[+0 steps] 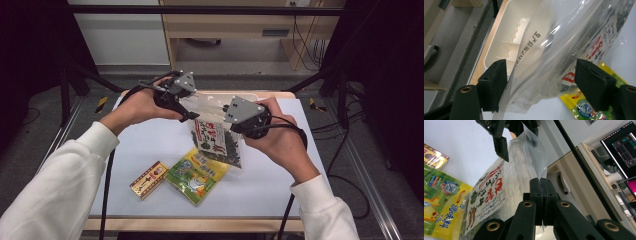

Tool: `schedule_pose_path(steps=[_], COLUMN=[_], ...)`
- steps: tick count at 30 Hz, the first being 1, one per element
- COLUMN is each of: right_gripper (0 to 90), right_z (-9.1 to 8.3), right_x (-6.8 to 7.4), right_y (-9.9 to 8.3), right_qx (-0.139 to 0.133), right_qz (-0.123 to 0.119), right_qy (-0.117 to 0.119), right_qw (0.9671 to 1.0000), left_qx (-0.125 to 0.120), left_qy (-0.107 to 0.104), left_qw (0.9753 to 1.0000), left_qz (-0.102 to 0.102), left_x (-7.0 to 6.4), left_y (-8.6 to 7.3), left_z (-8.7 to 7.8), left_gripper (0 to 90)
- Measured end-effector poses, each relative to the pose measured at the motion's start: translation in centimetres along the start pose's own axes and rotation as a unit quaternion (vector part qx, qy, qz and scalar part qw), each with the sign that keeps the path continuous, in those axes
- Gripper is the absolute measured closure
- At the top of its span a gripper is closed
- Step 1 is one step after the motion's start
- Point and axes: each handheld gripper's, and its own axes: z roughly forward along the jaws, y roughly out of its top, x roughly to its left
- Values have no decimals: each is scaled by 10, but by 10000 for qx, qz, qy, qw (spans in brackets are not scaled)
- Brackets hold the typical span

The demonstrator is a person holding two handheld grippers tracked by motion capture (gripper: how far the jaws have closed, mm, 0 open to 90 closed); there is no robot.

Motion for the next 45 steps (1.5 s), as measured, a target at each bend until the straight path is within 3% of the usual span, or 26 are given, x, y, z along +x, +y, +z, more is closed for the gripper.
schedule_pose_path(steps=[3, 6, 10, 14, 16, 25, 30, 32, 35, 39, 45], right_gripper=[897, 895, 892, 880, 865, 786, 541, 425, 358, 377, 593], right_z=[0, 1, 1, -5, -8, -14, -13, -6, 4, 19, 33], right_x=[-1, -1, -1, -5, -7, -12, -21, -22, -24, -30, -29], right_y=[-2, -4, -9, -12, -13, -22, -22, -23, -23, -23, -23], right_qx=[30, 94, 171, 185, 223, 402, 346, 471, 622, 819, 1025], right_qz=[7, 36, 71, 135, 212, 473, 900, 938, 894, 856, 786], right_qy=[52, 98, 152, 201, 247, 494, 621, 713, 775, 825, 1076], right_qw=[10000, 9999, 9997, 9995, 9992, 9969, 9934, 9919, 9910, 9895, 9858], left_qx=[60, 156, 219, 88, -39, -60, -37, -54, -66, -90, -53], left_qy=[25, 27, 62, 57, 23, -63, -65, -78, -103, -113, -108], left_qw=[10000, 9999, 9996, 9998, 10000, 9996, 9995, 9994, 9992, 9992, 9994], left_qz=[-30, 30, 148, 169, 83, 262, 306, 333, 373, 370, 335], left_x=[1, 1, -4, -8, -9, -19, -17, -18, -19, -19, -17], left_y=[0, 0, 2, 4, 7, 14, 14, 14, 14, 14, 12], left_z=[-2, -4, -8, -15, -20, -20, -21, -21, -21, -23, -23], left_gripper=[395, 584, 730, 807, 842, 866, 869, 869, 870, 870, 868])
